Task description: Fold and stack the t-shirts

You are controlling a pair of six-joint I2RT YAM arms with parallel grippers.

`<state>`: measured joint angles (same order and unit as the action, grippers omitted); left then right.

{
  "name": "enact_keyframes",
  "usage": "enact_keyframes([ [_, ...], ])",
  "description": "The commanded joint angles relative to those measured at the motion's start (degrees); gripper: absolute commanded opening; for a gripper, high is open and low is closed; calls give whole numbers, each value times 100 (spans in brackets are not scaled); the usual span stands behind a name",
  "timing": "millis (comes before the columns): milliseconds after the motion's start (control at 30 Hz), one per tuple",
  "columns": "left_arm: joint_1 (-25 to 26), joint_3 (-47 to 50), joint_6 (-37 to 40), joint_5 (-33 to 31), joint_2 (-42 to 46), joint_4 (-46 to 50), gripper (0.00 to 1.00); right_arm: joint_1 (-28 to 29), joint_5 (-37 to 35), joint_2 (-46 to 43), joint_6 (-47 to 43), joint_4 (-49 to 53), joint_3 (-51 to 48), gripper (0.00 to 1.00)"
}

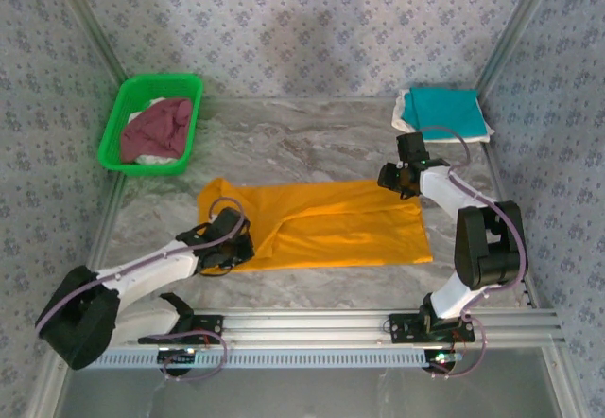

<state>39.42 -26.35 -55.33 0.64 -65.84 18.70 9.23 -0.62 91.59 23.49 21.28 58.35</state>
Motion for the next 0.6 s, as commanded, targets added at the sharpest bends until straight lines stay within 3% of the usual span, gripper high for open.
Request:
enact_keyframes([
  [0, 167, -387, 128, -172, 129, 691, 2, -36, -146, -218, -49, 224, 58, 51],
  [67, 189, -457, 164, -399, 533, 1016, 10, -53, -188, -249, -57, 340, 93, 51],
  [167, 178, -589, 383, -591, 1229, 1386, 41, -88, -166, -354, -42, 506, 91, 51],
  [200, 180, -661, 475, -618, 1422, 1512, 46, -118, -162, -405, -35, 538, 79, 51],
  [333, 42, -1214, 1261, -438, 2027, 1730, 50, -372, 36, -646, 53, 618, -22, 54],
  [367, -127, -1403, 1425, -433, 2072, 1793, 46, -464, 125, -690, 66, 562, -57, 55],
  [500, -1497, -1571, 1832, 622, 1582, 1088, 43, -608, 350, -522, -5, 527, 54, 55],
  [567, -1884, -1624, 1902, 911, 921, 594, 41, -638, 500, -353, -51, 679, 171, 54],
])
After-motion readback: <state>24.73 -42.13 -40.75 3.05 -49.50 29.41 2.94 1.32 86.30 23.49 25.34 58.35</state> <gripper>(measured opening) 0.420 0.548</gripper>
